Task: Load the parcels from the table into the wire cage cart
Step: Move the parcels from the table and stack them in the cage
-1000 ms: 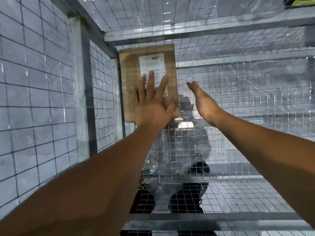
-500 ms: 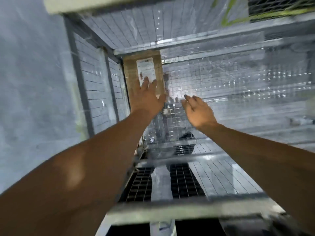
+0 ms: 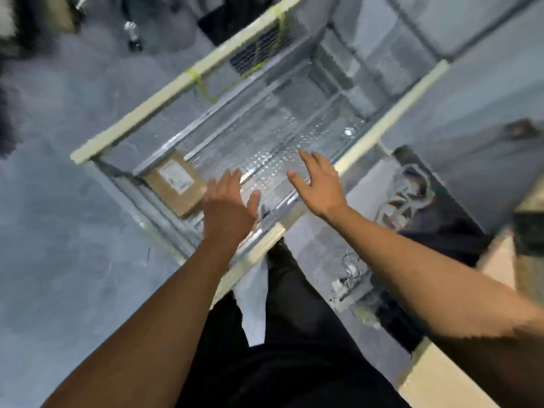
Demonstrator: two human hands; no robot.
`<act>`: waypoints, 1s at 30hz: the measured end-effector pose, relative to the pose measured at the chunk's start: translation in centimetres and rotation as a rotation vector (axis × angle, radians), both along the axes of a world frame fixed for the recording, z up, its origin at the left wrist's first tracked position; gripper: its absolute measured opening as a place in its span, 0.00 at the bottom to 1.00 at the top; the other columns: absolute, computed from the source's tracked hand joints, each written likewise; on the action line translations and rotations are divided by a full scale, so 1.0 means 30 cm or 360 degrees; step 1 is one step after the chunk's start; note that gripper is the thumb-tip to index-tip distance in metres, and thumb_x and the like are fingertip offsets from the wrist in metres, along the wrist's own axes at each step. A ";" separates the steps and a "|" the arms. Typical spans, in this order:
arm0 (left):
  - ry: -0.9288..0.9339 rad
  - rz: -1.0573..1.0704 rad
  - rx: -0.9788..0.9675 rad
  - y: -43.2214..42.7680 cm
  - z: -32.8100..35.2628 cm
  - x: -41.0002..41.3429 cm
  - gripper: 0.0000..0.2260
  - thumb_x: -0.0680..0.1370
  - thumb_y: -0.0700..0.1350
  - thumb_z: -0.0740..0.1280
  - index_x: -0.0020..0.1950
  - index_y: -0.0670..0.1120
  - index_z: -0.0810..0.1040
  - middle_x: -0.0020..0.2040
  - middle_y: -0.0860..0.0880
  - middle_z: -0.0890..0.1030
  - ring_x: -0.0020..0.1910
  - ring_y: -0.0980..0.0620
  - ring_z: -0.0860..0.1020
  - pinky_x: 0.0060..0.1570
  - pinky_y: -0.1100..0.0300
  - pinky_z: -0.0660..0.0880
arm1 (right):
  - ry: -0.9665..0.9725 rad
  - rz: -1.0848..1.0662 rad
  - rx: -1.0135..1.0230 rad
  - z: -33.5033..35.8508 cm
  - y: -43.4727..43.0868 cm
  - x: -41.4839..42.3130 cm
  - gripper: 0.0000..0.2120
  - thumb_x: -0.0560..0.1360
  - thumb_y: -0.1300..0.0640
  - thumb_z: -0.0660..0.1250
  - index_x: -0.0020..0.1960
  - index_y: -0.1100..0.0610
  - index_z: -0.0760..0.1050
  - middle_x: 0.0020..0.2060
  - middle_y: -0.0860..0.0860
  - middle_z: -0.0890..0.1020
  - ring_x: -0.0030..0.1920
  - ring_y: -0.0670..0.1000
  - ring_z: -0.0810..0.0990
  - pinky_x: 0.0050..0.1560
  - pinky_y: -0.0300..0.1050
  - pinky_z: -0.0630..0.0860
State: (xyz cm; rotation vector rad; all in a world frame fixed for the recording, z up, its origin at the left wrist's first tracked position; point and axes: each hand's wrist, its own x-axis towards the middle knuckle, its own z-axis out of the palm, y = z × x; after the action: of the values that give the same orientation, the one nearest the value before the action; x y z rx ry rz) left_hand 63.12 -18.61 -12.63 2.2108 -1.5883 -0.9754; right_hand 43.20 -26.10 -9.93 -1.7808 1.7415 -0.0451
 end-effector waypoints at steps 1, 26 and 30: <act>-0.0006 -0.0054 -0.0054 0.001 0.036 -0.014 0.36 0.78 0.66 0.53 0.78 0.44 0.70 0.76 0.40 0.72 0.75 0.33 0.67 0.74 0.38 0.63 | -0.0036 -0.0133 -0.0050 0.041 0.051 -0.027 0.31 0.84 0.38 0.60 0.83 0.49 0.62 0.81 0.56 0.63 0.81 0.57 0.59 0.81 0.54 0.54; 0.0292 -0.1605 -0.0558 0.944 0.688 -1.374 0.27 0.85 0.60 0.56 0.82 0.51 0.62 0.83 0.48 0.60 0.83 0.42 0.50 0.80 0.42 0.45 | -0.0056 -0.1987 -0.0660 0.568 1.777 -1.145 0.32 0.81 0.30 0.56 0.82 0.41 0.59 0.83 0.46 0.60 0.83 0.51 0.53 0.81 0.62 0.52; 0.0350 -0.1677 -0.0559 1.142 0.717 -1.480 0.27 0.85 0.60 0.57 0.82 0.52 0.61 0.84 0.49 0.58 0.83 0.44 0.48 0.81 0.44 0.45 | -0.0094 -0.2088 -0.0688 0.594 1.972 -1.265 0.32 0.82 0.32 0.56 0.83 0.42 0.59 0.83 0.47 0.59 0.83 0.51 0.53 0.81 0.62 0.52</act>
State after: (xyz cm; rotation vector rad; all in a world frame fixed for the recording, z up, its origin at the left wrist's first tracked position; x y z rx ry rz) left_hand 18.72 15.66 8.87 0.9132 -2.5738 -0.9725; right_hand 5.24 33.06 7.89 -0.5393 2.6551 -1.0441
